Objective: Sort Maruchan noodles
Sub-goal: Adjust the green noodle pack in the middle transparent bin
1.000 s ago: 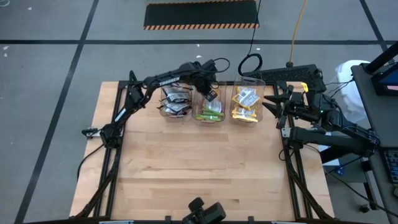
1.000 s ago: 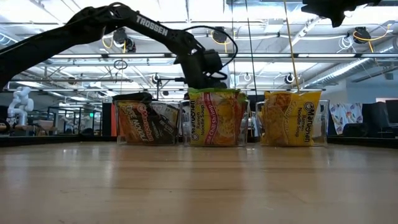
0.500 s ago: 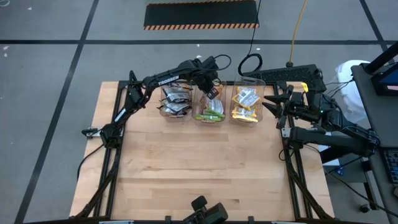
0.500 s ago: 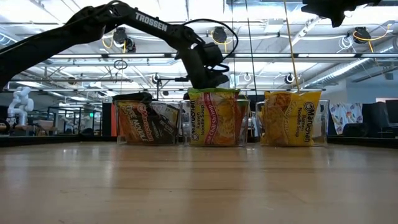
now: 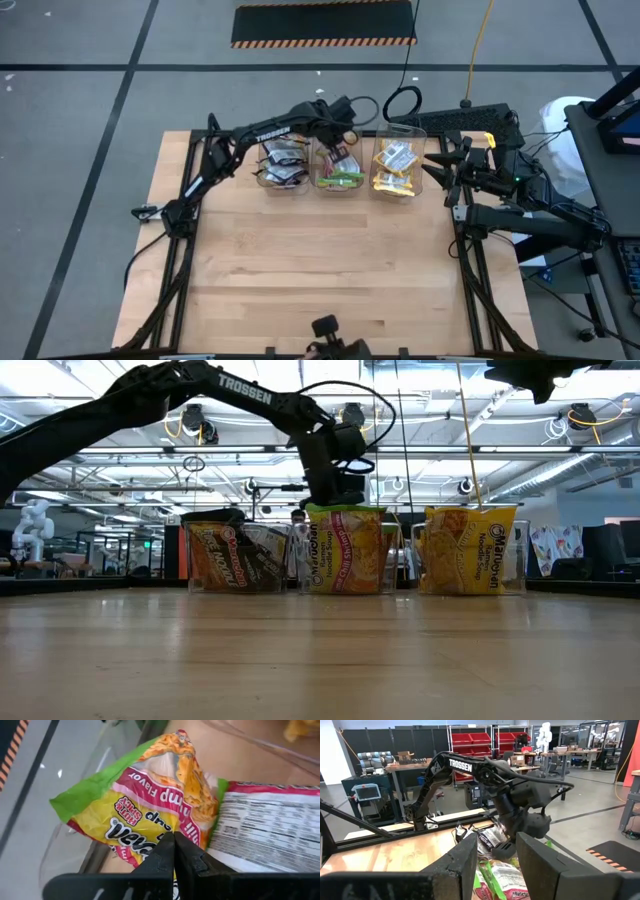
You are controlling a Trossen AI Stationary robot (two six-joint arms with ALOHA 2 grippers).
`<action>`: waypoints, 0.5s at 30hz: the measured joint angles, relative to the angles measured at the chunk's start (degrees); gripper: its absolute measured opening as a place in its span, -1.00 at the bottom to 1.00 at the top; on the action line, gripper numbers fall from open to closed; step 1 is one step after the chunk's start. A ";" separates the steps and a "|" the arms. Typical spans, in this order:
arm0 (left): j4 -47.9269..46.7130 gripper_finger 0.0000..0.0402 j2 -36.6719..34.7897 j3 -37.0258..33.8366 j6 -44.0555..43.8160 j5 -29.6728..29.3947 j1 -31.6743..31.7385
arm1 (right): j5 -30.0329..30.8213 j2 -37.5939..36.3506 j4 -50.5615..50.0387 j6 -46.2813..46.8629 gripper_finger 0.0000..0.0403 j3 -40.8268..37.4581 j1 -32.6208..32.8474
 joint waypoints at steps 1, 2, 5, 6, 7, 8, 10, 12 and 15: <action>0.02 -1.00 -0.03 0.02 0.61 -0.29 -0.46 | 0.00 0.01 0.00 -0.01 -0.34 0.00 0.00; 0.11 -1.00 -0.05 0.02 1.05 -0.36 -0.93 | 0.00 -0.01 0.00 -0.01 -0.34 0.00 0.00; 0.49 -1.00 -0.05 0.02 1.55 -0.55 -2.32 | 0.00 0.01 0.00 -0.04 -0.34 0.00 0.00; 0.55 -1.00 -0.05 0.02 1.52 -0.53 -2.89 | 0.00 0.00 0.00 -0.05 -0.34 0.00 0.00; 0.53 -1.00 -0.05 0.02 1.55 -0.52 -3.41 | 0.00 -0.01 0.00 -0.06 -0.34 0.00 0.00; 0.54 -1.00 -0.05 0.02 1.55 -0.50 -3.99 | 0.00 -0.01 0.00 -0.06 -0.34 0.00 0.00; 0.55 -1.00 -0.05 0.02 1.55 -0.43 -5.02 | 0.00 -0.01 0.00 -0.06 -0.34 0.00 0.00; 0.61 -1.00 -0.05 0.02 1.55 -0.29 -5.96 | 0.02 -0.01 0.00 -0.06 -0.34 0.00 0.00; 0.75 -1.00 -0.05 0.02 1.59 -0.31 -7.34 | 0.01 -0.01 0.00 -0.08 -0.34 0.00 0.00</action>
